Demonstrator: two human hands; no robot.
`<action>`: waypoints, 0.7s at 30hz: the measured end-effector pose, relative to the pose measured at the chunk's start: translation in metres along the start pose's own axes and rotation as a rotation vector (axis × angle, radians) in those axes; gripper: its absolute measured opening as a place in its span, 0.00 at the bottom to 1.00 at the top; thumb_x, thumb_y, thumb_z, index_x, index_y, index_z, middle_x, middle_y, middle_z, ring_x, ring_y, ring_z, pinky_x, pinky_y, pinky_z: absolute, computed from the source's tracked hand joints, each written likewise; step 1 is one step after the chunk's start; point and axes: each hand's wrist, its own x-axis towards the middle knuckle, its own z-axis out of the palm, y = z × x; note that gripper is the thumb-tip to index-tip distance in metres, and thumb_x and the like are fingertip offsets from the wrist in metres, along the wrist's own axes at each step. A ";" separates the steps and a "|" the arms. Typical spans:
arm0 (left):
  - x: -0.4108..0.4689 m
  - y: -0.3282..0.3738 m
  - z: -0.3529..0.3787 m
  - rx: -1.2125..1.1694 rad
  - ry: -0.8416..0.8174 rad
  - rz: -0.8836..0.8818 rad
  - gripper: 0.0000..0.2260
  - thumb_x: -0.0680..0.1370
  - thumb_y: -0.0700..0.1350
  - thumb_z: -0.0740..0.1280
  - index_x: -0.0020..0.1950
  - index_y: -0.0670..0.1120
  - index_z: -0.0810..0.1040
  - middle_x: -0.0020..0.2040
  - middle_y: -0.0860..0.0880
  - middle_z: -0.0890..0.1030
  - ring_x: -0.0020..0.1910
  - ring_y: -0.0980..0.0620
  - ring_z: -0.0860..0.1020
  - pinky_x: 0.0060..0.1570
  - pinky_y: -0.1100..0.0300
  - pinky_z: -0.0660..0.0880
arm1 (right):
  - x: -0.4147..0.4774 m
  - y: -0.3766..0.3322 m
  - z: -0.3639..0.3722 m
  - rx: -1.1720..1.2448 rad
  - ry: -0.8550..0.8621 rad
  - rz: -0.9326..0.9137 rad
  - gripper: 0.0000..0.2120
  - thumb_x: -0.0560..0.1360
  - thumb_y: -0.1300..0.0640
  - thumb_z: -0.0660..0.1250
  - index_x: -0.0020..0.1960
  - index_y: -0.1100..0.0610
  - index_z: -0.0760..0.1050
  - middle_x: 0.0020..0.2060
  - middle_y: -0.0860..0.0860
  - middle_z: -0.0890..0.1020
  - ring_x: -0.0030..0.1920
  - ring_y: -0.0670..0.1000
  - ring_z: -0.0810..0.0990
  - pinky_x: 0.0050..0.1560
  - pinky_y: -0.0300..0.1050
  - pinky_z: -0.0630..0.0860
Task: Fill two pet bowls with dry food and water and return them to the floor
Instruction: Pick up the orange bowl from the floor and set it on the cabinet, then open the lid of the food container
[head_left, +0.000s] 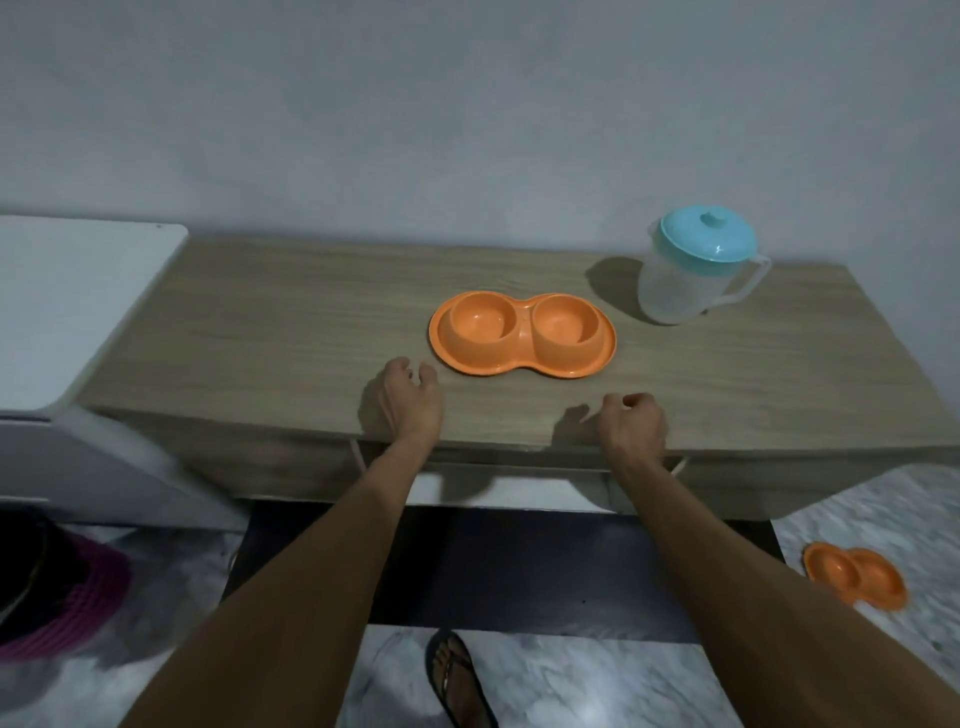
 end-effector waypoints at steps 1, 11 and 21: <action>-0.009 -0.011 -0.005 -0.031 0.037 0.008 0.17 0.80 0.45 0.62 0.66 0.39 0.74 0.63 0.42 0.78 0.62 0.44 0.76 0.52 0.59 0.68 | -0.010 0.011 0.000 0.003 -0.003 -0.022 0.18 0.77 0.51 0.61 0.60 0.62 0.74 0.59 0.62 0.78 0.58 0.63 0.76 0.53 0.51 0.72; -0.060 -0.154 -0.022 0.004 -0.042 -0.046 0.08 0.80 0.41 0.61 0.53 0.40 0.78 0.51 0.42 0.80 0.48 0.47 0.76 0.46 0.59 0.68 | -0.076 0.113 0.061 -0.015 -0.197 -0.064 0.09 0.77 0.55 0.61 0.47 0.59 0.76 0.47 0.59 0.82 0.50 0.61 0.79 0.48 0.47 0.71; 0.049 -0.202 0.021 0.049 -0.216 -0.078 0.19 0.81 0.52 0.60 0.65 0.40 0.73 0.61 0.40 0.78 0.60 0.41 0.76 0.55 0.56 0.69 | -0.034 0.101 0.199 0.070 -0.304 -0.089 0.13 0.79 0.55 0.61 0.55 0.62 0.78 0.48 0.59 0.81 0.54 0.61 0.78 0.49 0.46 0.70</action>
